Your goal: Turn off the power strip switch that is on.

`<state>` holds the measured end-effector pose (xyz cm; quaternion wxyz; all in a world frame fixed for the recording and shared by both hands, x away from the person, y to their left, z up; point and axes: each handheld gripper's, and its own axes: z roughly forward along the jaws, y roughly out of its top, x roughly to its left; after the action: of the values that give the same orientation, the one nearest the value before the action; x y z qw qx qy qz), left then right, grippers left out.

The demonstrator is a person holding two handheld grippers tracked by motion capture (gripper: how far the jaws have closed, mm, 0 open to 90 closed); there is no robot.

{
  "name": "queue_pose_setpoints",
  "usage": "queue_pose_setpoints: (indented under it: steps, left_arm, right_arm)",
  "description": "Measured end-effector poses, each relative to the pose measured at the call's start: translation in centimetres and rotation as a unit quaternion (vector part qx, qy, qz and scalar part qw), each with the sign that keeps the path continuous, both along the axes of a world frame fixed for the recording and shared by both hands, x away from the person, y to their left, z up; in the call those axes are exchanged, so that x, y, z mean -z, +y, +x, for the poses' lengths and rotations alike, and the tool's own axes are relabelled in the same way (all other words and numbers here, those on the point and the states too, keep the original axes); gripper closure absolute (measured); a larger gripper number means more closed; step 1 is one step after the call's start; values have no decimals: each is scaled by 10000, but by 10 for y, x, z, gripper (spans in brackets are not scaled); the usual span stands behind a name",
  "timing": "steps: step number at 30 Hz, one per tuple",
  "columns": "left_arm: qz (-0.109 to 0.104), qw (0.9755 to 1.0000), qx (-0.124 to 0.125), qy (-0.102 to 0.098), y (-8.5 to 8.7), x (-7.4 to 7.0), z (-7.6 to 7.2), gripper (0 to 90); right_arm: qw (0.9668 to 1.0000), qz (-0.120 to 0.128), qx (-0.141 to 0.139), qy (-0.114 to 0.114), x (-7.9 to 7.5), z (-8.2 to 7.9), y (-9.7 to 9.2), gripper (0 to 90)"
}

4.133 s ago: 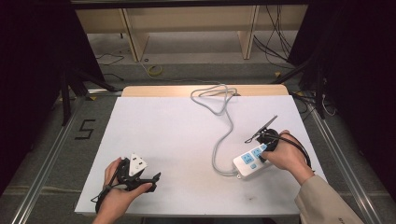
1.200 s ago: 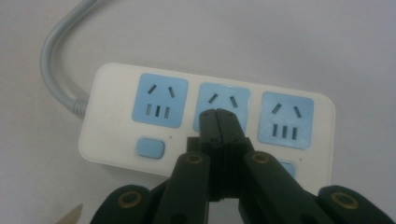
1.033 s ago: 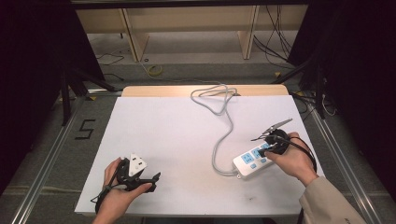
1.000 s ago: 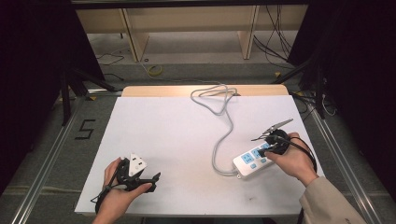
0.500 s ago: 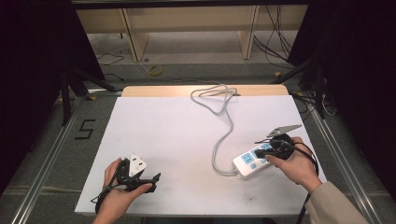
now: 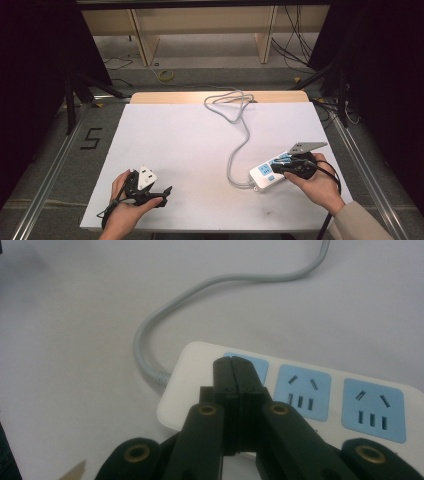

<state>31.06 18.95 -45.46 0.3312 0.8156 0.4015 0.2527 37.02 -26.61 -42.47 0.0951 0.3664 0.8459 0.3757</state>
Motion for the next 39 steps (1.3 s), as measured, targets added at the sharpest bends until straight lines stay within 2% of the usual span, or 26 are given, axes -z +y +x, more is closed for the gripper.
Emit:
queue_pose_setpoints:
  steps: [7,13,20,29,39]
  left_arm:
    - [-34,10000,18,10,0,0,0,156]
    - [-28,10000,15,15,1,0,0,156]
    - [-52,10000,2,4,1,1,0,156]
    - [-32,10000,16,8,2,0,0,156]
    - [-71,10000,7,25,1,0,0,156]
  right_arm:
    - [9995,238,-90,-170,4,-9,-6,886]
    - [9995,205,-98,-237,9,-16,-12,858]
    - [9989,281,-178,-340,12,-24,-16,815]
    - [9977,299,-290,-544,18,-36,-18,686]
    - [9960,459,-221,-738,19,-44,-23,542]
